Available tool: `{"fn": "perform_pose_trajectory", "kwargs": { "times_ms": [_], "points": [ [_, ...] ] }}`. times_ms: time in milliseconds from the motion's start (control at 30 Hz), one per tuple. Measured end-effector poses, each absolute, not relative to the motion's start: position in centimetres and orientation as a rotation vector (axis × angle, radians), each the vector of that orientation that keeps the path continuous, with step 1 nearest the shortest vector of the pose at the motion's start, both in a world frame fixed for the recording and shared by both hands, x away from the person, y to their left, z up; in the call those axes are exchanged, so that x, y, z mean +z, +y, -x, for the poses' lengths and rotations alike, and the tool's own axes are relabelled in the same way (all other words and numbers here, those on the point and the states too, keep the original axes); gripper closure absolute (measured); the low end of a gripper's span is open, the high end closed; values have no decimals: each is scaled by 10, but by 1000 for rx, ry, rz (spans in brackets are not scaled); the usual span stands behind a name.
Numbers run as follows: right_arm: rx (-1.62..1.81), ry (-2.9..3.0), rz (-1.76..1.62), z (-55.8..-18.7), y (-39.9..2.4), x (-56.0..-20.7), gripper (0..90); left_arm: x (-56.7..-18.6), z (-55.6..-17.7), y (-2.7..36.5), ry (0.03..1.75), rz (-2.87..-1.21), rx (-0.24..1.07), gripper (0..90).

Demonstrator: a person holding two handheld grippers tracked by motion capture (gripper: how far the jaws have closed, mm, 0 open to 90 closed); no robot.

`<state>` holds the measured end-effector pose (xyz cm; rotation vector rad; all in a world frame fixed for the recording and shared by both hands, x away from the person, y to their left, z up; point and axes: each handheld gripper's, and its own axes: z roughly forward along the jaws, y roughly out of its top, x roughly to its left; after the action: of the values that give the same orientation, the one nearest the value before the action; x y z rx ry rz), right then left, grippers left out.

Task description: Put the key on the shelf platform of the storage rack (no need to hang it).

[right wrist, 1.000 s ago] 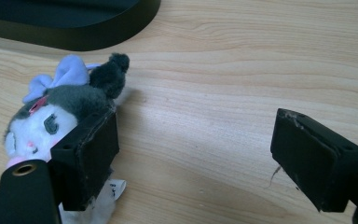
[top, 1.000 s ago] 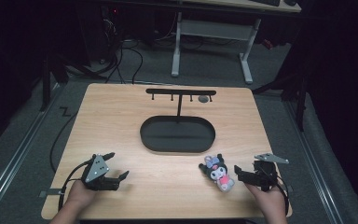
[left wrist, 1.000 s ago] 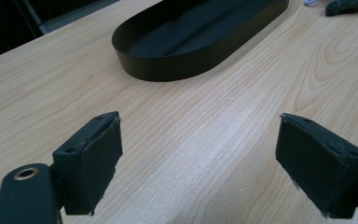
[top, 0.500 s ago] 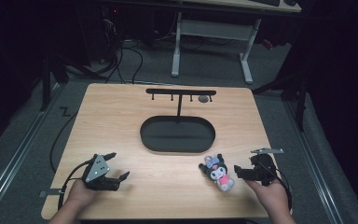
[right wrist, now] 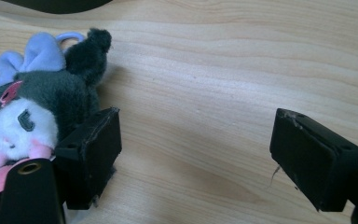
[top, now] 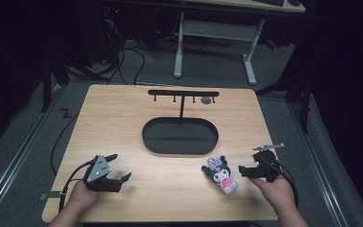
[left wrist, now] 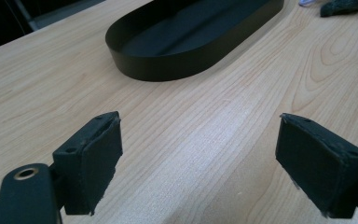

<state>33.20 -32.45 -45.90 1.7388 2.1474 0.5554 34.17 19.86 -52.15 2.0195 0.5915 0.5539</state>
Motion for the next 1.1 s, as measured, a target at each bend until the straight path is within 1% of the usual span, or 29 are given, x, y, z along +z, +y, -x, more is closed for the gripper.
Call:
{"fn": "perform_pose_trajectory", "kwargs": {
  "times_ms": [200,467,667,867,1000,1033,1067,1100],
  "points": [
    [538,2177,-1750,-335,-319,-466,174,-521,-343,200,604,-2006,542,155],
    [492,2233,-1720,-336,-311,-465,173,-521,-340,199,585,-2023,554,155],
    [418,2293,-1713,-340,-312,-461,172,-522,-339,198,578,-2028,563,154],
    [297,2394,-1712,-342,-311,-456,151,-522,-340,197,578,-2034,565,155],
    [289,2415,-1708,-341,-308,-449,137,-522,-339,197,569,-2040,562,155],
    [303,2435,-1699,-339,-304,-444,101,-522,-339,196,564,-2038,563,154],
    [291,2442,-1690,-338,-301,-442,101,-522,-339,196,564,-2038,563,155],
    [294,2450,-1689,-337,-299,-440,45,-522,-339,197,564,-2038,561,155]
  ]
}}
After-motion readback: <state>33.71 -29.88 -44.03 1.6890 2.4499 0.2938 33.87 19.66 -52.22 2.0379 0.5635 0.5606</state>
